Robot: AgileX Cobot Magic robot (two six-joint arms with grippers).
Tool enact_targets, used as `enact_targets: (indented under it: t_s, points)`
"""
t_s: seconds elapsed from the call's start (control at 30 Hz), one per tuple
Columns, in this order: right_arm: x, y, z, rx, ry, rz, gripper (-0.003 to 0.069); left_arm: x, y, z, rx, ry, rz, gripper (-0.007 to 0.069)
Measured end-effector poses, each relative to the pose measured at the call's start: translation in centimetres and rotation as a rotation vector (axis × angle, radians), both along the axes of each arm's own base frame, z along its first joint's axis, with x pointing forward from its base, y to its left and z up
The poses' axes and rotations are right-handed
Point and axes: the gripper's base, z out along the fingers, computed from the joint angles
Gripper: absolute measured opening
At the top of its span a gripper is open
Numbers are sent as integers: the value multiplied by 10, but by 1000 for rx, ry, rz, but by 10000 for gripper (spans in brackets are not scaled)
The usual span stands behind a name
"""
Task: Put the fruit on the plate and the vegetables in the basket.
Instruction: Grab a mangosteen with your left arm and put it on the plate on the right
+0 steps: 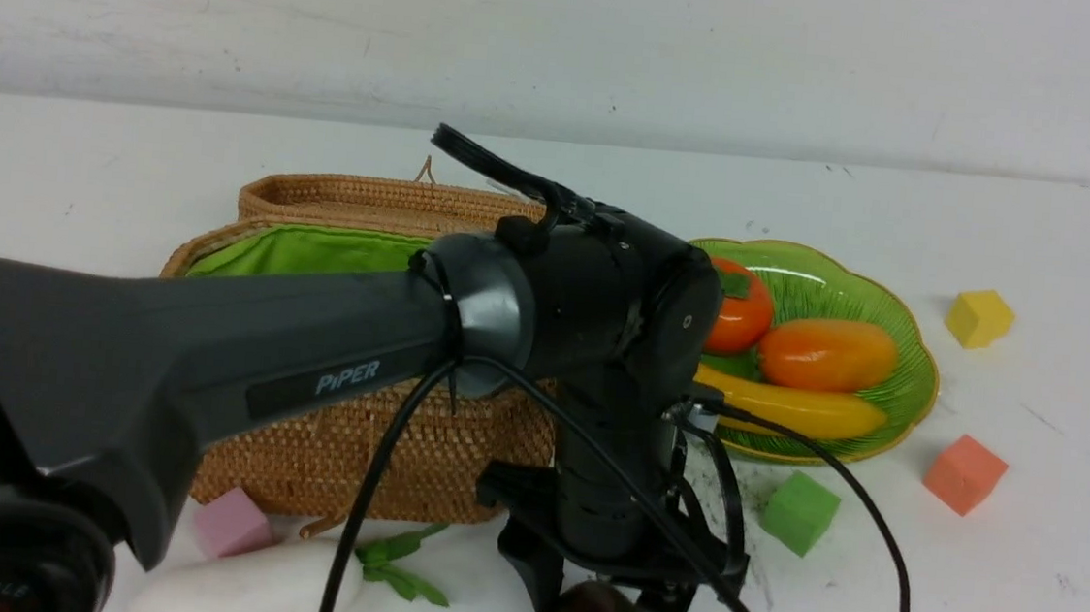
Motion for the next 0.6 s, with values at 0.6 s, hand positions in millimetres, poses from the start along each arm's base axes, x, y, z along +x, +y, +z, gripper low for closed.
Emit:
enact_targets:
  t_s: [0.6]
  points:
    - [0,0,0,-1,0,0,238,19,-11,32,-74,-165,-13,507]
